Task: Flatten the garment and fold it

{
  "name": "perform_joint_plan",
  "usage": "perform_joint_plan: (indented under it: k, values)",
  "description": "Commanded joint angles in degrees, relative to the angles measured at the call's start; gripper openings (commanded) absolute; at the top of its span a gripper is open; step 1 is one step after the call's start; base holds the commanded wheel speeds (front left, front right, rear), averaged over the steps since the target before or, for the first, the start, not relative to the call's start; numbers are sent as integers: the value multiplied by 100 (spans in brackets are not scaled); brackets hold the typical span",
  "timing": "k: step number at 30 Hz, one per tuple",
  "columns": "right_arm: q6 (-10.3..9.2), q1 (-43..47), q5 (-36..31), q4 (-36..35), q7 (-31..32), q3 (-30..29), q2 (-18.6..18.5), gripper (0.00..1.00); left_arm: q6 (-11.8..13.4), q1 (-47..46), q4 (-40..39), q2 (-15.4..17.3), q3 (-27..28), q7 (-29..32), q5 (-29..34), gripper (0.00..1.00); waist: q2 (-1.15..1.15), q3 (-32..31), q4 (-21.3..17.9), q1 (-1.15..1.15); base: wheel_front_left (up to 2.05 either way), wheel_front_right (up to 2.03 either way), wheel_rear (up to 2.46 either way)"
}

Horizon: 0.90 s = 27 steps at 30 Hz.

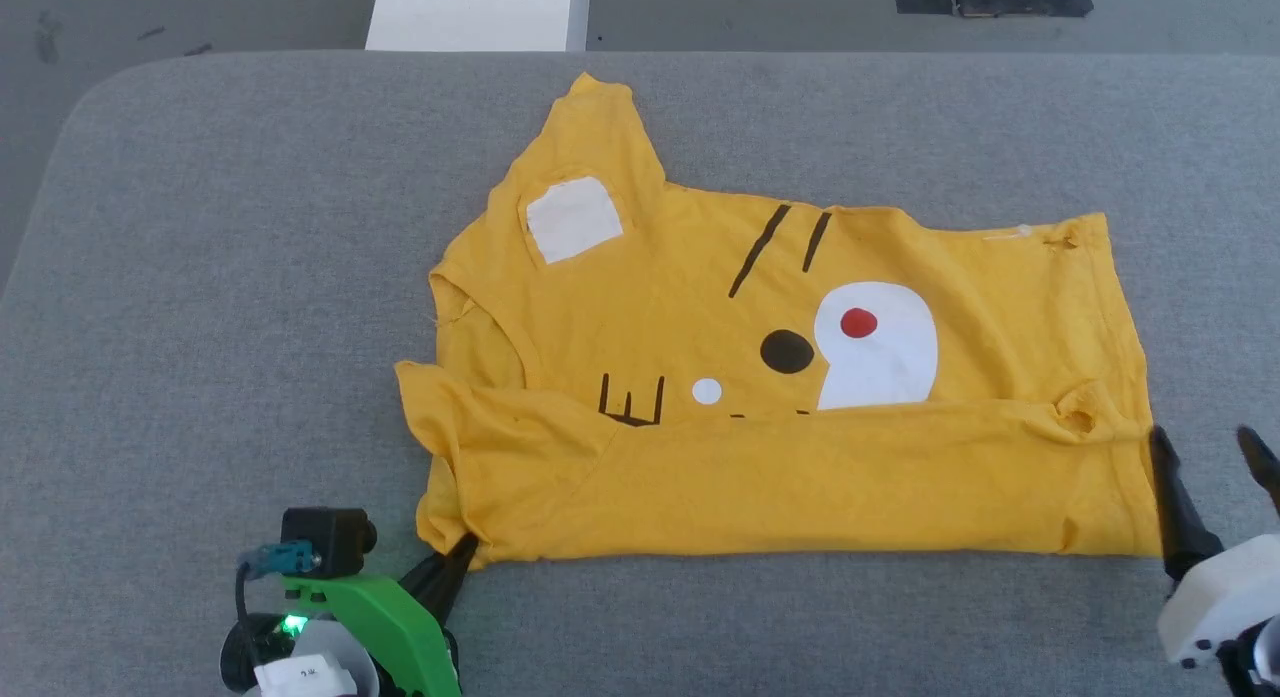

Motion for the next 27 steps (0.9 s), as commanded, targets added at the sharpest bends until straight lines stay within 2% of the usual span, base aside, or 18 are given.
perform_joint_plan:
  k: [1,4,7,13,21,22,23,24,27]
  values:
    - [-9,-38,1,59,229,-93,-45,100,22,81,53,18,-28,28,7,0,0,60,-1,0,0,0,0]
    - [-9,29,-35,181,743,-256,-102,100,32,84,-87,43,-17,16,3,0,0,149,14,0,0,0,0]
    - [-9,45,29,241,990,-269,-22,100,41,77,-200,62,-3,1,-4,0,0,245,24,0,0,0,0]
    - [-9,15,233,433,1118,-105,204,100,31,47,-278,81,-23,17,-29,0,0,360,41,0,0,0,0]
    - [-9,21,210,770,1179,-165,200,100,33,-3,-285,90,-44,30,-57,0,0,392,88,0,0,0,0]
    - [-9,29,211,801,1214,-166,209,97,35,-4,-287,90,-43,28,-62,0,0,390,89,0,0,0,0]
    - [-9,27,221,820,1245,-185,241,23,41,1,-297,91,-43,26,-66,0,0,386,90,0,0,0,0]
    - [-9,21,232,835,1262,-191,266,0,47,5,-305,89,-41,24,-73,0,0,380,91,0,0,0,0]
    - [-9,-17,307,914,1319,-136,287,0,55,4,-322,86,-35,9,-95,0,0,363,88,0,0,0,0]
